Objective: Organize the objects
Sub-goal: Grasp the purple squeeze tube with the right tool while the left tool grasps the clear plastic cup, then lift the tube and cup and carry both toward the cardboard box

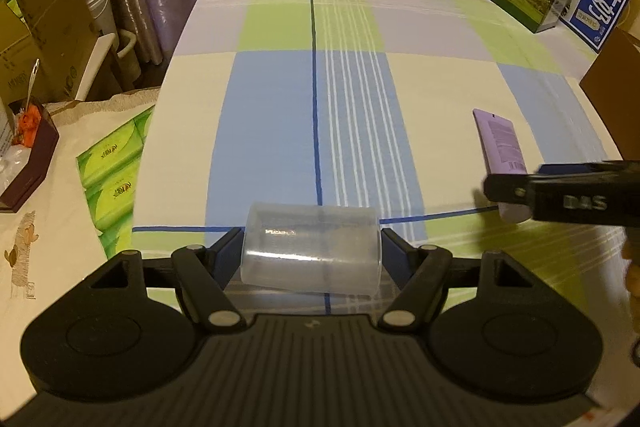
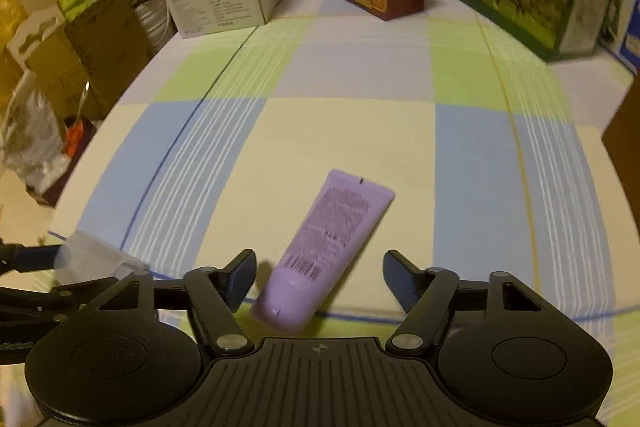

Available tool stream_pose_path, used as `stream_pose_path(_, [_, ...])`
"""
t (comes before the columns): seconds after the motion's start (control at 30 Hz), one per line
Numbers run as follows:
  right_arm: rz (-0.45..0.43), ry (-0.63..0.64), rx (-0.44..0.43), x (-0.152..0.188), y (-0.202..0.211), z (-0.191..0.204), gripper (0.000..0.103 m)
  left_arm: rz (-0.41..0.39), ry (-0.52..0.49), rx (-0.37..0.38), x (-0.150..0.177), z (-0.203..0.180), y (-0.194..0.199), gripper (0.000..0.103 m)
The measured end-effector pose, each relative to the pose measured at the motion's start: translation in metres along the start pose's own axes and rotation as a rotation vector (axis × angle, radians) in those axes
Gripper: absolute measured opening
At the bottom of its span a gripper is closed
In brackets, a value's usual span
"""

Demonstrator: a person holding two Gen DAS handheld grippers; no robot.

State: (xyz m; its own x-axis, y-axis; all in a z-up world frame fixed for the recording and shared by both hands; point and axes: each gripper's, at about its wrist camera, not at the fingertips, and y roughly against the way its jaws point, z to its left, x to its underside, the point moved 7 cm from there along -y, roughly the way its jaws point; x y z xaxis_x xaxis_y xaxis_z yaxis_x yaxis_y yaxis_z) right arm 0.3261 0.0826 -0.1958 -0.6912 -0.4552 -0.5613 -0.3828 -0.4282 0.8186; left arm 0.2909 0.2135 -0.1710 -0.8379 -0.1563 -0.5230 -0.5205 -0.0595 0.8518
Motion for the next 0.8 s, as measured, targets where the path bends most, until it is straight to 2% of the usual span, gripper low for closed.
stream_pose_path(0.03, [-0.003, 0.026, 0.01, -0.001, -0.001, 0.001, 0.056, -0.001, 0.001, 0.0, 0.0, -0.001, 0.0, 0.069])
stream_pose_path(0.1, [-0.003, 0.07, 0.018, 0.0, 0.0, 0.003, 0.038, -0.001, 0.002, 0.003, 0.0, -0.003, 0.0, 0.069])
stream_pose_path(0.17, [-0.002, 0.106, 0.025, 0.002, 0.0, 0.003, 0.031, 0.001, 0.0, 0.006, 0.001, -0.005, -0.001, 0.069])
stream_pose_path(0.4, [0.016, 0.135, -0.005, 0.018, 0.012, -0.001, 0.03, 0.011, -0.018, 0.011, 0.003, -0.015, 0.001, 0.069])
stream_pose_path(0.63, [0.054, 0.137, -0.019, 0.062, 0.038, -0.013, 0.03, 0.026, -0.05, 0.032, 0.018, -0.033, 0.011, 0.069])
stream_pose_path(0.8, [0.076, 0.129, -0.027, 0.093, 0.066, -0.025, 0.03, 0.047, -0.072, 0.073, 0.038, -0.055, 0.022, 0.069])
